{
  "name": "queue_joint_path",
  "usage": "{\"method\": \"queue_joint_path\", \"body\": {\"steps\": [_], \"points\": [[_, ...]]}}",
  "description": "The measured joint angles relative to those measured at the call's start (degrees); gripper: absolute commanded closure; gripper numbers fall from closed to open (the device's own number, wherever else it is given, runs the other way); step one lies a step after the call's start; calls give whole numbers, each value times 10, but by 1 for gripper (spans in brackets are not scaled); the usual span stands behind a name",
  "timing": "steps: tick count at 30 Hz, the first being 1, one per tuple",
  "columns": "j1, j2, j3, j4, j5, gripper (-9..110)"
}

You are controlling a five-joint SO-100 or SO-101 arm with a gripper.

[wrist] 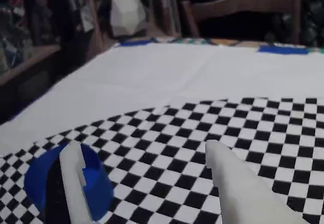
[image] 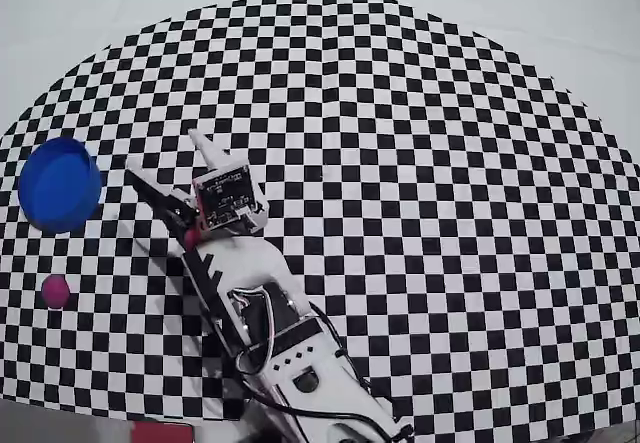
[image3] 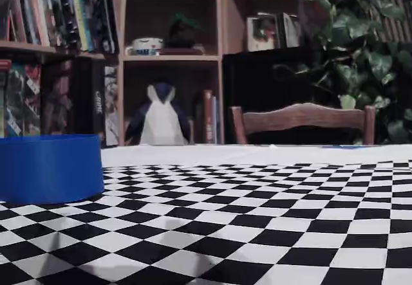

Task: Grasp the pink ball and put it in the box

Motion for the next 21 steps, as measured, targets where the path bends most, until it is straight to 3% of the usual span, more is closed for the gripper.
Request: {"method": "queue_joint_path", "body": {"steps": [21], "points": [[-177, -11, 0, -10, 0, 74]]}}
